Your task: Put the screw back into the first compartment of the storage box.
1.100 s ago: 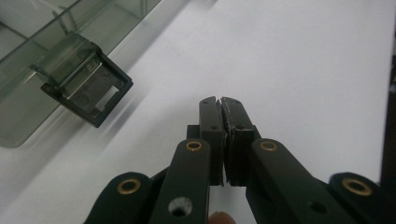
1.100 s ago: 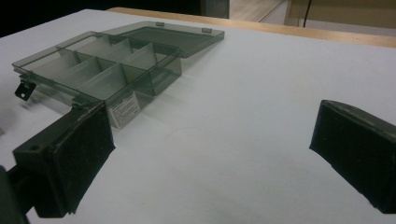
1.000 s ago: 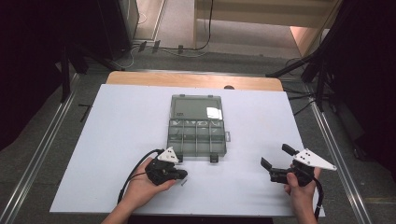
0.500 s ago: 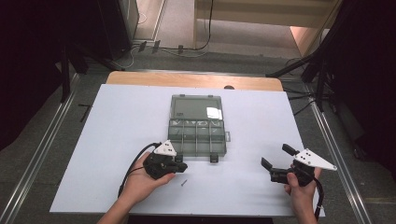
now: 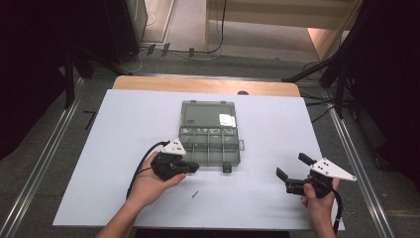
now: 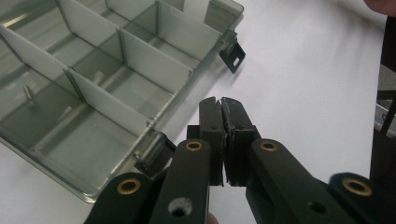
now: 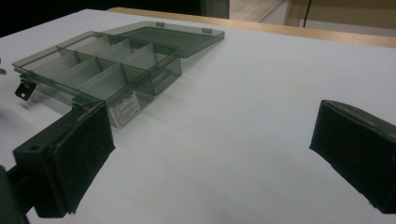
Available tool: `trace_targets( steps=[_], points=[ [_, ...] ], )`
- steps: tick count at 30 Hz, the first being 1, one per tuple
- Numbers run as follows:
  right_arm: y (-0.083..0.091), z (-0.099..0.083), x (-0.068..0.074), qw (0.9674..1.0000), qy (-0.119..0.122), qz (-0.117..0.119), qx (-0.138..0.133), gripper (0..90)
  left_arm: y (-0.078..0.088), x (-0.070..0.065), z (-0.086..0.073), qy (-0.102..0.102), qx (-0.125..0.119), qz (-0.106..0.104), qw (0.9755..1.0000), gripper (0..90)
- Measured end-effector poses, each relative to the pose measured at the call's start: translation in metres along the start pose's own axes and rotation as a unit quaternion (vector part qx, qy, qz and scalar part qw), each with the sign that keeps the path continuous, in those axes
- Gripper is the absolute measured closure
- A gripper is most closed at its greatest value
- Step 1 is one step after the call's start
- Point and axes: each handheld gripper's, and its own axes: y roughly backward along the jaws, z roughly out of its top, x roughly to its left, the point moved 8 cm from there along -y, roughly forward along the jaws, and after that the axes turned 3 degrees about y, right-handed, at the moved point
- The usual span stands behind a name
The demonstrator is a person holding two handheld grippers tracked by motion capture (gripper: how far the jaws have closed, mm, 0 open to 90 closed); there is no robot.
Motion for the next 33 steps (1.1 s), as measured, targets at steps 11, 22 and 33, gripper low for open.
trace_targets(
  steps=[11, 22, 33],
  points=[
    [0.0, 0.0, 0.0, 1.0, 0.0, 0.0, 0.001, 0.0, 0.004, 0.015, 0.017, 0.002, -0.011, 0.01, 0.9999, 88.1],
    [0.0, 0.0, -0.001, 1.0, 0.001, 0.0, 0.0, 0.0, 0.001, 0.032, 0.03, 0.006, -0.014, 0.021, 0.9997, 88.1],
    [-0.001, -0.001, -0.001, 1.0, 0.0, 0.001, 0.002, 0.0, -0.001, 0.049, 0.041, 0.011, -0.016, 0.033, 0.9993, 88.1]
  ],
)
